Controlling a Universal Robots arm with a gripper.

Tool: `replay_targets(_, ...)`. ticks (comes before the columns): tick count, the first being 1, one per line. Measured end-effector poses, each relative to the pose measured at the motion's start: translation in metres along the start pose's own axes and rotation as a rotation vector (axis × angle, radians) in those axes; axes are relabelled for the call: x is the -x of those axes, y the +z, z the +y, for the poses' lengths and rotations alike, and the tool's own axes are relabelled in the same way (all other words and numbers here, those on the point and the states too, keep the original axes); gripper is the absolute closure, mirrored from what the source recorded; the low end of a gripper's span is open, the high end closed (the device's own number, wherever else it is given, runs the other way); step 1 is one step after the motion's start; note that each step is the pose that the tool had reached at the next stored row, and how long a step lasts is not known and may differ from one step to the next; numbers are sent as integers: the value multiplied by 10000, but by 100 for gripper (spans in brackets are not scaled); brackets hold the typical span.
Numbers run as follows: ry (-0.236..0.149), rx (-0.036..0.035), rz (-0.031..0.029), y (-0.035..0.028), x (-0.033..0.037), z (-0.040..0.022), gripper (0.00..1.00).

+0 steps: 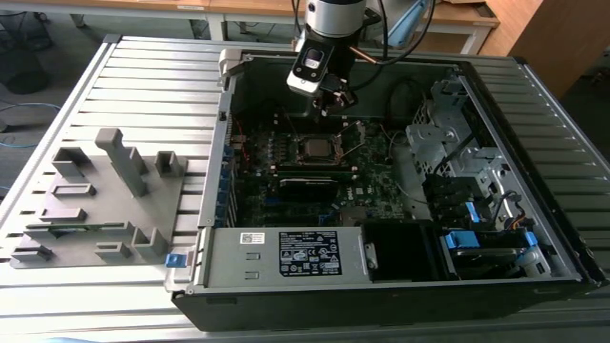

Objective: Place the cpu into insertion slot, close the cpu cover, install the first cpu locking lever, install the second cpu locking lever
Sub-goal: 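Close the cpu cover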

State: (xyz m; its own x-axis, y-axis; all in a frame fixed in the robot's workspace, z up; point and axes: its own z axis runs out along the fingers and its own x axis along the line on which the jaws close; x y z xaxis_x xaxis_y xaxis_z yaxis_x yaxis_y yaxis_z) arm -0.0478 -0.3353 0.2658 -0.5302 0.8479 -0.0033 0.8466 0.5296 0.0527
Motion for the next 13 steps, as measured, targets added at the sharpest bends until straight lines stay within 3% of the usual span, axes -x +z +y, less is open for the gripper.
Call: replay_targets(13,-107,0,6,0,0,0,89)
